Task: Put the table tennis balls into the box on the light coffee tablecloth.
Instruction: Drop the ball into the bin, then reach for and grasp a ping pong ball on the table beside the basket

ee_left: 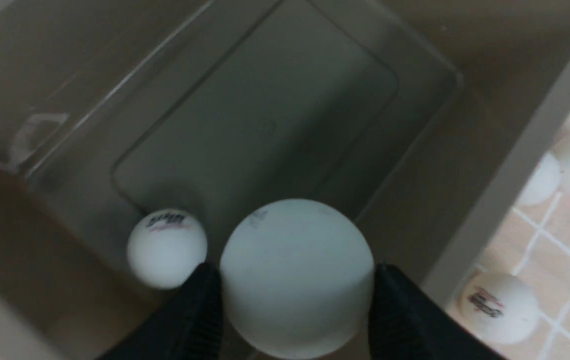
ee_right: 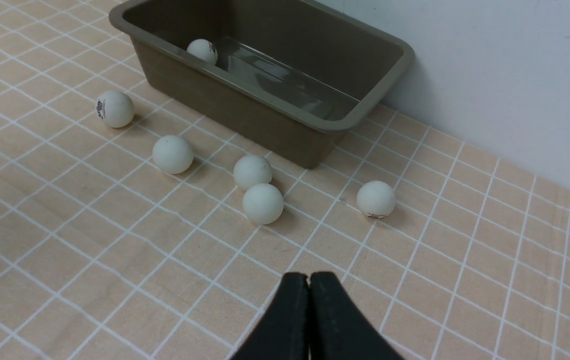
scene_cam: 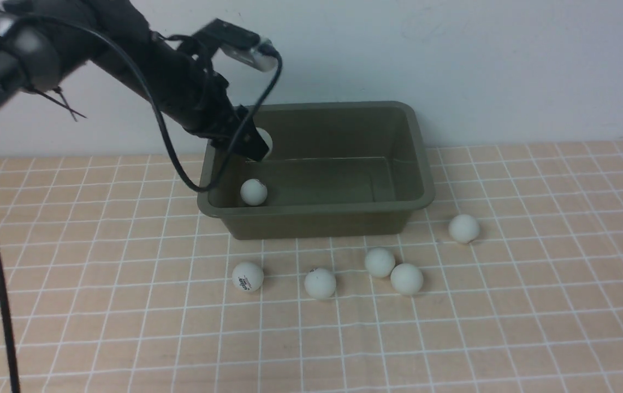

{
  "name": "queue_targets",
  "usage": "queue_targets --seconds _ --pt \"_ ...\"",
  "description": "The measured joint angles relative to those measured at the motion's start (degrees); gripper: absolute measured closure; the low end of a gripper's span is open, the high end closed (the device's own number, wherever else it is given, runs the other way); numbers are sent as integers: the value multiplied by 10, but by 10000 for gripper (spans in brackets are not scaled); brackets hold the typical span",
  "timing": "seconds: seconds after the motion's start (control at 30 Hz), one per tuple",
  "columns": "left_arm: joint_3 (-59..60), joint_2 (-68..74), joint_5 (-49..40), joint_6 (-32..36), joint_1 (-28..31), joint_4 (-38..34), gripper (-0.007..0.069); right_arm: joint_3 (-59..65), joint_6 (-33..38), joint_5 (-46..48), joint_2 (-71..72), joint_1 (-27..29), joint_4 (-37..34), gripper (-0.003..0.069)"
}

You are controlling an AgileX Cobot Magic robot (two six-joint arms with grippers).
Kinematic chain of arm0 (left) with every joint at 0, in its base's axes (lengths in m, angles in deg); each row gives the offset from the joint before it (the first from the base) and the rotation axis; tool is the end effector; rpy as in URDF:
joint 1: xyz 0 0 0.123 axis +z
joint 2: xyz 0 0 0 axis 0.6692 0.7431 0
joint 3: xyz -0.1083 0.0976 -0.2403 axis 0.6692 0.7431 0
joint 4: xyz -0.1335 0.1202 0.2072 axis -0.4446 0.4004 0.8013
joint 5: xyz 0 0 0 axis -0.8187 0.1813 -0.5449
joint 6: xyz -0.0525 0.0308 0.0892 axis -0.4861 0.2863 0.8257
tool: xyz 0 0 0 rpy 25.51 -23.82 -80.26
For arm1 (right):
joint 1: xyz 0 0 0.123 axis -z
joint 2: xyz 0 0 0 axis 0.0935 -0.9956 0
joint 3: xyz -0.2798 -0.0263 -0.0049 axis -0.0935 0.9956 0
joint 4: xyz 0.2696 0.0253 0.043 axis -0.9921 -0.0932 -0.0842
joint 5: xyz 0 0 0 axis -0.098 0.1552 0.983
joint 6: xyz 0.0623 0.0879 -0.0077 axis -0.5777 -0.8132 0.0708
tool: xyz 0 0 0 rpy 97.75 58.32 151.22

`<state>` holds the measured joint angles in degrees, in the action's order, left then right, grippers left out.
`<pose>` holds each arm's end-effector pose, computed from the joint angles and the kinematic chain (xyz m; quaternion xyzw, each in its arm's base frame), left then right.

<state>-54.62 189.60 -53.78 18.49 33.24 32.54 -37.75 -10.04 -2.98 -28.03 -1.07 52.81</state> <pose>0.4843 -0.1267 0.2304 0.3769 0.8690 -0.1929 0.2562 0.0933 0.0475 0.2896 -0.2724 0.8083 0.0935 0.5135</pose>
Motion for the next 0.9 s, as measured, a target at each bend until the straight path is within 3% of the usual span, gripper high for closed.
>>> queue_targets --seconds 0.17,0.27,0.3,0.43,0.47,0.53,0.57,0.6,0.63,0.73,0.9 --pt "-50 22 -24 -53 -8 31 183 0 0 8 0 0 2 672" --pt "-92 19 -58 -109 -7 45 170 0 0 12 0 0 2 672" --pt "-130 13 -82 -164 -7 61 183 0 0 12 0 0 2 672" --pt "-185 -21 -94 -320 -7 106 289 0 0 13 0 0 4 672" --pt "-187 -26 -94 -327 -7 112 305 0 0 13 0 0 4 672" --pt "-184 -55 -99 -383 -7 140 418 0 0 15 0 0 4 672" --pt "-180 -64 -100 -391 -7 142 436 0 0 15 0 0 4 672" --pt "-153 -86 -101 -401 -7 145 507 0 0 16 0 0 4 672" --pt "-153 -90 -101 -402 -7 145 507 0 0 16 0 0 4 672" --pt "-28 -179 -104 -409 -7 136 640 0 0 24 0 0 4 672" --pt "188 -333 -106 -409 -7 124 692 0 0 35 0 0 4 672"
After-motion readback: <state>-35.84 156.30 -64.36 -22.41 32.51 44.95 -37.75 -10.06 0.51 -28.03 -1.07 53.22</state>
